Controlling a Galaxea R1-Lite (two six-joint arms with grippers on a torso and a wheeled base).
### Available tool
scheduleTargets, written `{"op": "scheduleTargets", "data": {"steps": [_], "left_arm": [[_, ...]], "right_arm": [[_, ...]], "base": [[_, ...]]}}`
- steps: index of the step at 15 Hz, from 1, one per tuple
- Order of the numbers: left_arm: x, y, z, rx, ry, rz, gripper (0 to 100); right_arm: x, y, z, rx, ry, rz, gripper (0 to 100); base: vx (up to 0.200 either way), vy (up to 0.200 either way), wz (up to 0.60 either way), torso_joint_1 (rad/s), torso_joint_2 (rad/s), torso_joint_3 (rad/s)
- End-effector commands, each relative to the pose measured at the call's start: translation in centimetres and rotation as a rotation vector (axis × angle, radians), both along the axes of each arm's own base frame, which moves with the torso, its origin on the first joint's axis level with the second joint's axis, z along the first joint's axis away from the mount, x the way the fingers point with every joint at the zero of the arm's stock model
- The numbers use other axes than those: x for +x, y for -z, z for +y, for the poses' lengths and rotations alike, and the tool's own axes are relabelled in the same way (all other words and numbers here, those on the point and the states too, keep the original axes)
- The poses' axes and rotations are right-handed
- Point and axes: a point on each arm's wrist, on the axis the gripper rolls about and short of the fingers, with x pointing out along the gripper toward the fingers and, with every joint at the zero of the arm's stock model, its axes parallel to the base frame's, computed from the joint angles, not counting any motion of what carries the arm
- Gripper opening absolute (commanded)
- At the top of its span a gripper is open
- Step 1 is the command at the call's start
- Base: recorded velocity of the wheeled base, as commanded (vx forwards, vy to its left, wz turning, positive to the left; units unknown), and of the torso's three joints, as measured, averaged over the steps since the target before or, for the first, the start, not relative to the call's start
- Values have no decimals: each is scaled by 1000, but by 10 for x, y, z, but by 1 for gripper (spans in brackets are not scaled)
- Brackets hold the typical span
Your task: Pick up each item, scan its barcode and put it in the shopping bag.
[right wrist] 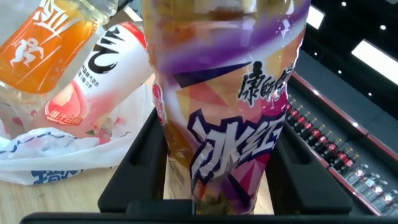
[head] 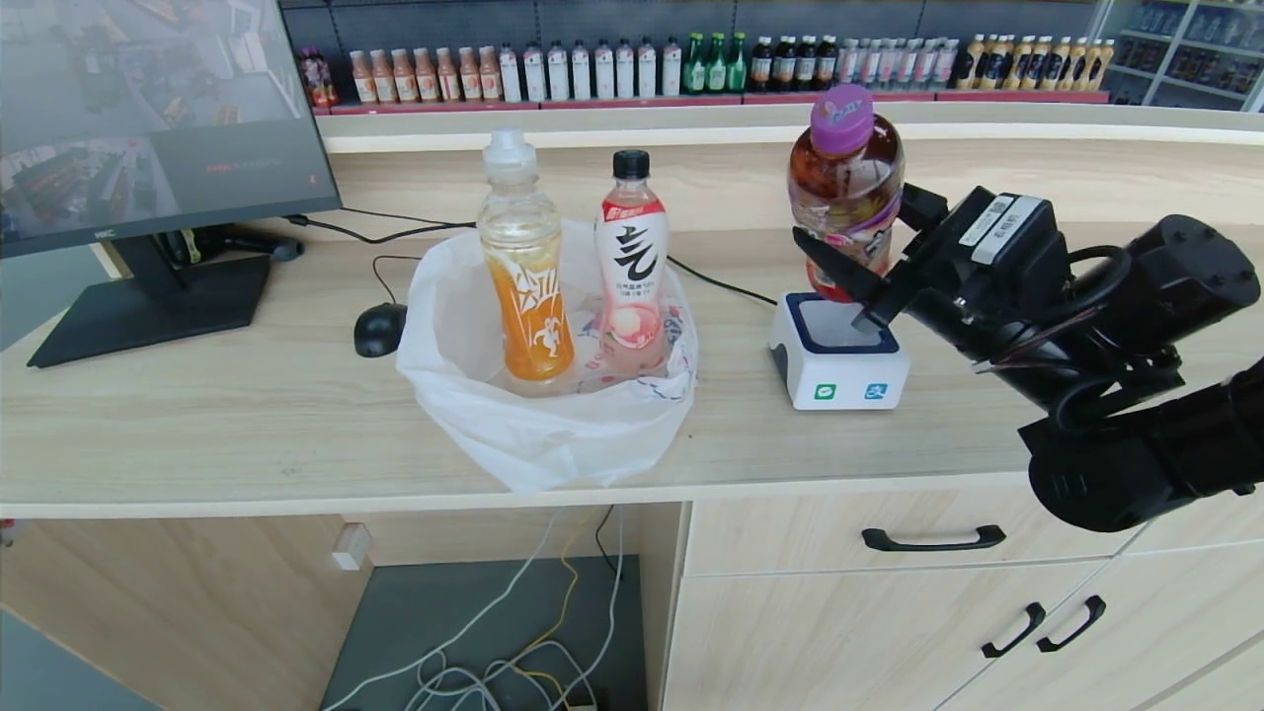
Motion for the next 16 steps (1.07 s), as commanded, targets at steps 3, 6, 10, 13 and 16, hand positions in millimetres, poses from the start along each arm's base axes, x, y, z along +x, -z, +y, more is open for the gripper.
{"op": "scheduleTargets", "data": {"steps": [3,6,10,13,16], "left_arm": [[0,0,0,0,0,0,100],[0,0,0,0,0,0,100],[0,0,0,1,2,0,100],[0,0,0,1,0,0,100],[0,0,0,1,0,0,100]], "right_arm": [[-32,-5,10,91,-30,96,0],[-58,2,3,200,-5,240,0],[-71,0,-4,336,17,335,0],[-82,-3,-6,490,57,403,0],[-94,6,-7,573,82,481,0]], "base": [[0,0,0,0,0,0],[0,0,0,0,0,0],[0,0,0,0,0,0],[0,0,0,0,0,0],[0,0,0,0,0,0]]}}
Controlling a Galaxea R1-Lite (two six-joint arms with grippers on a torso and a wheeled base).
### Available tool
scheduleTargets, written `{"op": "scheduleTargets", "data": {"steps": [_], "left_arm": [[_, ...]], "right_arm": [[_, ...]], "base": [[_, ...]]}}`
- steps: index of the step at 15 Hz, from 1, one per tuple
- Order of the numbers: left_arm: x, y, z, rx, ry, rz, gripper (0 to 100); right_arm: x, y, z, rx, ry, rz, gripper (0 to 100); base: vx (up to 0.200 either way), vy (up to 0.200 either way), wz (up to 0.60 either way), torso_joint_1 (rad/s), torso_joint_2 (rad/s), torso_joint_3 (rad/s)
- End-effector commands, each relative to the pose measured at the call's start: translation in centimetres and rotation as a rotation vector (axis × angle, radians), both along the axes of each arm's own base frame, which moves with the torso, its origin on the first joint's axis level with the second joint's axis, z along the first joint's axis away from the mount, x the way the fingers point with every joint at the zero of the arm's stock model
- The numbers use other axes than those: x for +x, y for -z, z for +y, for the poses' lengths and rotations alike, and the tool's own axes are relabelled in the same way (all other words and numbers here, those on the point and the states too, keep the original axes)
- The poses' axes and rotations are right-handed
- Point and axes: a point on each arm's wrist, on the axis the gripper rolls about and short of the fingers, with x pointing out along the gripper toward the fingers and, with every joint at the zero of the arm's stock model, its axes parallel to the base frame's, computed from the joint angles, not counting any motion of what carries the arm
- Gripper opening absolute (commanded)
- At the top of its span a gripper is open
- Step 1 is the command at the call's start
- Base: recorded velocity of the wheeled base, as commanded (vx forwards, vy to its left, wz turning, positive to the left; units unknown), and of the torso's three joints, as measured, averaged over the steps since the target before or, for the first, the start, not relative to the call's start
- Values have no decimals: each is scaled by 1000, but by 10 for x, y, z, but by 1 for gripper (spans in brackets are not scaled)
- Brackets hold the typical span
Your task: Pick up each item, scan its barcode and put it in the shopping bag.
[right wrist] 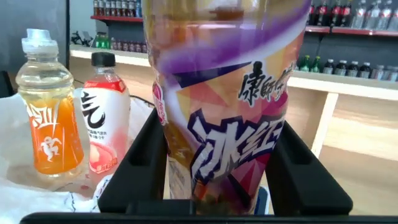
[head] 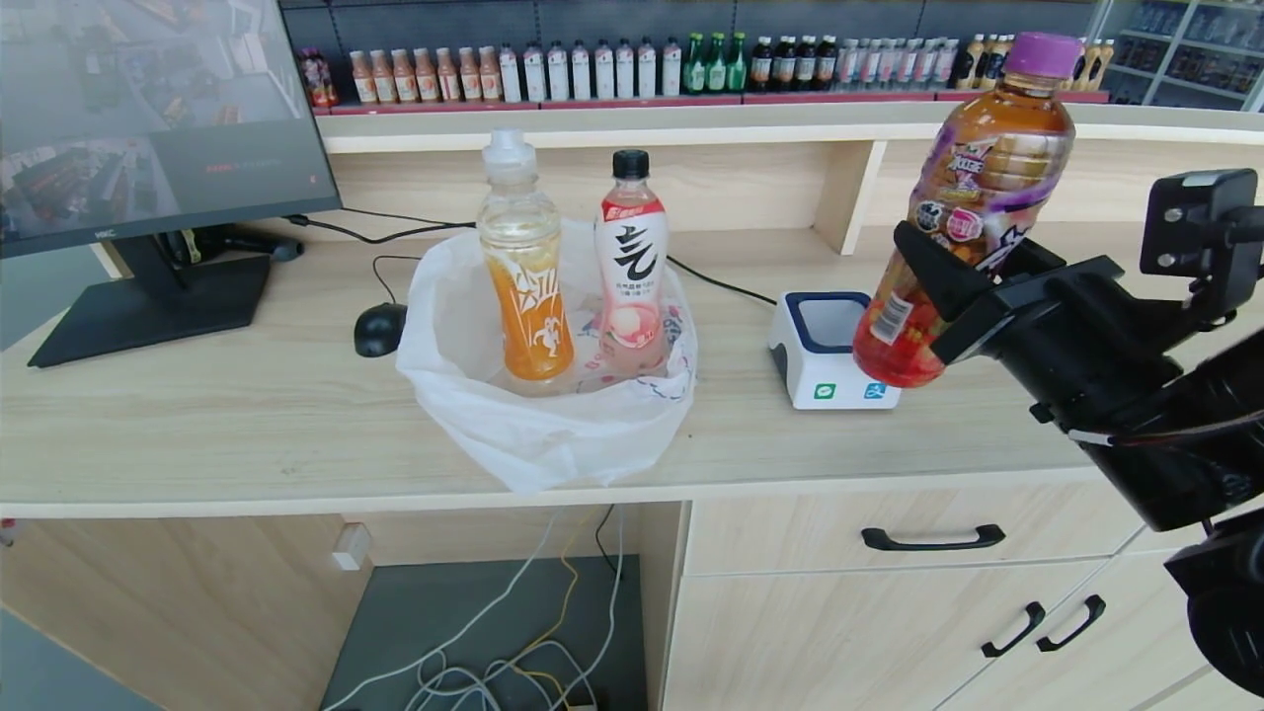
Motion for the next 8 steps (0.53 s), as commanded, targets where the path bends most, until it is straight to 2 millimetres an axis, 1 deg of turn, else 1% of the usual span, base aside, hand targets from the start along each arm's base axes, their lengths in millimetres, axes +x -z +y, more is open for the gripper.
{"op": "scheduleTargets", "data": {"steps": [1,3,8], "left_arm": [[0,0,0,0,0,0,100],[0,0,0,-2,0,0,100],[0,0,0,-3,0,0,100]], "right_arm": [[-6,-8,-1,17,-8,-26,0],[-4,-10,0,26,-7,-34,0],[-2,-7,0,23,-5,-22,0]], "base": [[0,0,0,0,0,0],[0,0,0,0,0,0],[0,200,0,4,3,0]]}}
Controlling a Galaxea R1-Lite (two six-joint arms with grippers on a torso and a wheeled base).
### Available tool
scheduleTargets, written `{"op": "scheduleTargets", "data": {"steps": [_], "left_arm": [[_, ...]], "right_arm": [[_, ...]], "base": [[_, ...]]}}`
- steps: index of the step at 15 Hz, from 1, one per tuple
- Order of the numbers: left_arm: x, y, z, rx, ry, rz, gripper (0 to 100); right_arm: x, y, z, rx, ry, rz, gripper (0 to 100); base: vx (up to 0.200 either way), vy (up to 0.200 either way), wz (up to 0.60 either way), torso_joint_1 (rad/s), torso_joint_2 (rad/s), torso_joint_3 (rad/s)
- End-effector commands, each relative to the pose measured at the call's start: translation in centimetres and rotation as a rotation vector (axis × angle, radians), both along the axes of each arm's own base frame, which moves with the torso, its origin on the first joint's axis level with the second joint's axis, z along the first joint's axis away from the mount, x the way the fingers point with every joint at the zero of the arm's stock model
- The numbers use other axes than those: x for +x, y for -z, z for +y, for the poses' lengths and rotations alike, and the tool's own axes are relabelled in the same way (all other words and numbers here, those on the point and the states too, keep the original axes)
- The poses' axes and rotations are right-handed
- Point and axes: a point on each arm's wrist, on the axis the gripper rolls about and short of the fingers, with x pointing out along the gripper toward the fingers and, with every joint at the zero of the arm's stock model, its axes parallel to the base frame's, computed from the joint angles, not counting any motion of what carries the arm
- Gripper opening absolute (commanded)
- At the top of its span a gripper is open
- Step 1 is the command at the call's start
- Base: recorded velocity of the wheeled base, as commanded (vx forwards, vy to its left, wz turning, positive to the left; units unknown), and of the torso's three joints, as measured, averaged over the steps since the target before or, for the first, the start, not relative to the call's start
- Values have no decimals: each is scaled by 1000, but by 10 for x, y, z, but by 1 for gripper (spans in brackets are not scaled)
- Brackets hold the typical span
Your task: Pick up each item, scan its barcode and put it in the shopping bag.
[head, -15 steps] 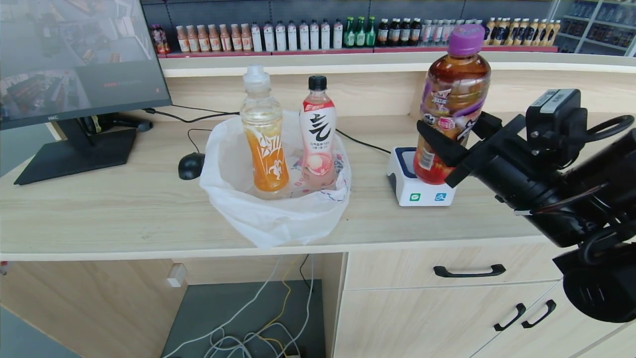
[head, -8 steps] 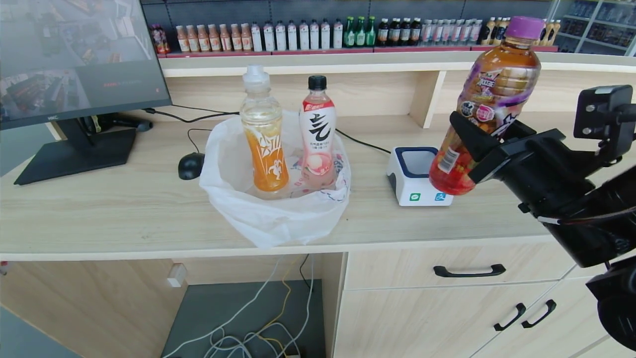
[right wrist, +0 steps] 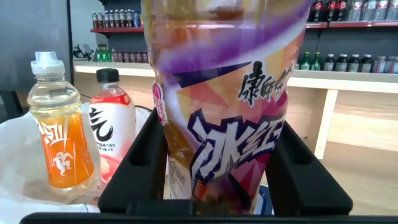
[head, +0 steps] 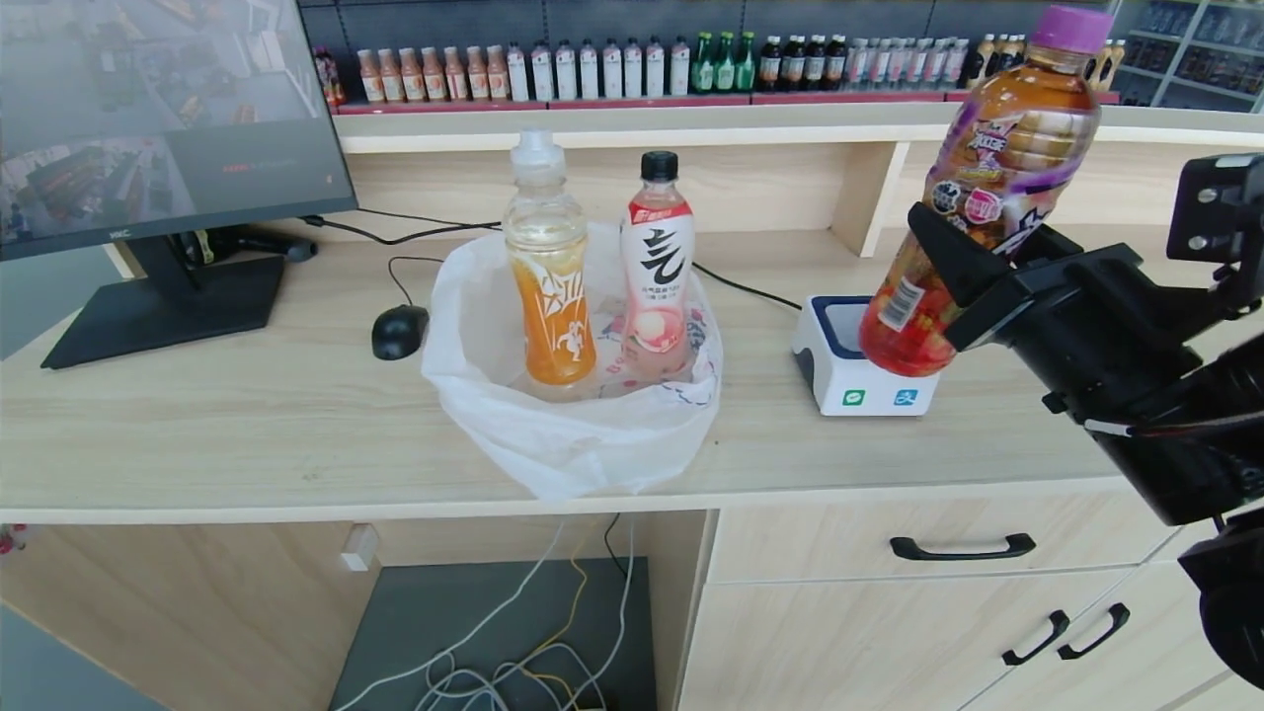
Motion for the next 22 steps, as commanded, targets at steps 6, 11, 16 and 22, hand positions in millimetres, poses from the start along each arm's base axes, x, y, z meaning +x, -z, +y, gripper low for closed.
{"op": "scheduleTargets", "data": {"steps": [6,11,16,22], "left_arm": [[0,0,0,0,0,-1,100],[0,0,0,2,0,-1,100],[0,0,0,2,0,-1,100],[0,0,0,2,0,-1,100]], "right_arm": [[4,2,2,-3,-2,5,0],[7,9,13,-16,-33,25,0],[9,17,39,-30,-112,45,0],[30,31,57,-44,-126,74,0]], "base": [[0,200,0,2,6,2],[0,40,0,0,0,0],[0,0,0,0,0,0],[0,0,0,0,0,0]]}}
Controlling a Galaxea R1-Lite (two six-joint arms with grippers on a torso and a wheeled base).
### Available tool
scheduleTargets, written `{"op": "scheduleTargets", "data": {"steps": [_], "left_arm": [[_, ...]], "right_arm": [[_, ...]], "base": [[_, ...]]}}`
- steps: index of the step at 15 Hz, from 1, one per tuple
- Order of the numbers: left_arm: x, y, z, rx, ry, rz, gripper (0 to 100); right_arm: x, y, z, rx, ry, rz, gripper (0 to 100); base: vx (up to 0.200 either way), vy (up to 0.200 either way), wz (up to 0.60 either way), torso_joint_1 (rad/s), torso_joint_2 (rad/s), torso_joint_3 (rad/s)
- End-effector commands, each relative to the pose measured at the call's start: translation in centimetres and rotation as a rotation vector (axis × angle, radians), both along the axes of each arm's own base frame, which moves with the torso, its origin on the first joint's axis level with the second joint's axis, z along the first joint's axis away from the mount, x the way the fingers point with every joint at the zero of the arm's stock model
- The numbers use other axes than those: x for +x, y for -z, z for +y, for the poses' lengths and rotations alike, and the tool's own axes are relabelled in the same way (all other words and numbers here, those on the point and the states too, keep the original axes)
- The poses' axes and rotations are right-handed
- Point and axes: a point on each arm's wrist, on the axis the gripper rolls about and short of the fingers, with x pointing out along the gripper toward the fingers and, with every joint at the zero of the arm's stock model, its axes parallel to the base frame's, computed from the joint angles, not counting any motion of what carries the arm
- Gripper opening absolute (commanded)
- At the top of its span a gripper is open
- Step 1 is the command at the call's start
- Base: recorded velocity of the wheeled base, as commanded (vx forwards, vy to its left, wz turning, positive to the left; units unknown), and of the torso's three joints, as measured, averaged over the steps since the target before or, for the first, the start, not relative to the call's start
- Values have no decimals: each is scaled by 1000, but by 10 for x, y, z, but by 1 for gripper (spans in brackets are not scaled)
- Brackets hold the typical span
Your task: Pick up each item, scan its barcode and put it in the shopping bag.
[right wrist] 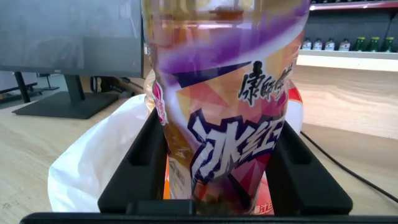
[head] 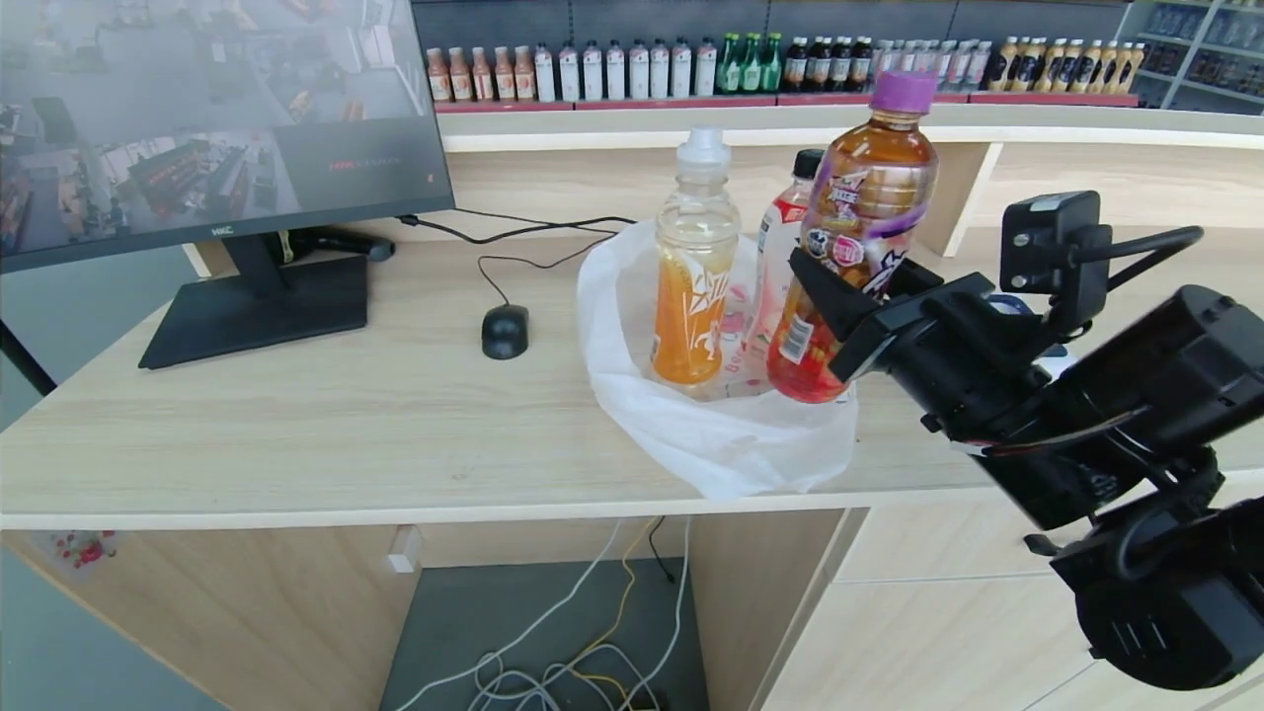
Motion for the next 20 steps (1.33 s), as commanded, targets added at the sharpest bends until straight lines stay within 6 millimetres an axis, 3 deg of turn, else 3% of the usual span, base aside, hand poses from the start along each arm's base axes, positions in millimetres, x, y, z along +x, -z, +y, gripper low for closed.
{"op": "scheduleTargets", "data": {"steps": [1,13,20], "left_arm": [[0,0,0,0,0,0,100],[0,0,0,0,0,0,100],[0,0,0,0,0,0,100]], "right_arm": [[12,13,11,-17,-11,27,0],[42,34,30,-33,-11,54,0],[41,53,32,-63,-21,113,0]], "base": [[0,0,0,0,0,0],[0,0,0,0,0,0],[0,0,0,0,0,0]]}}
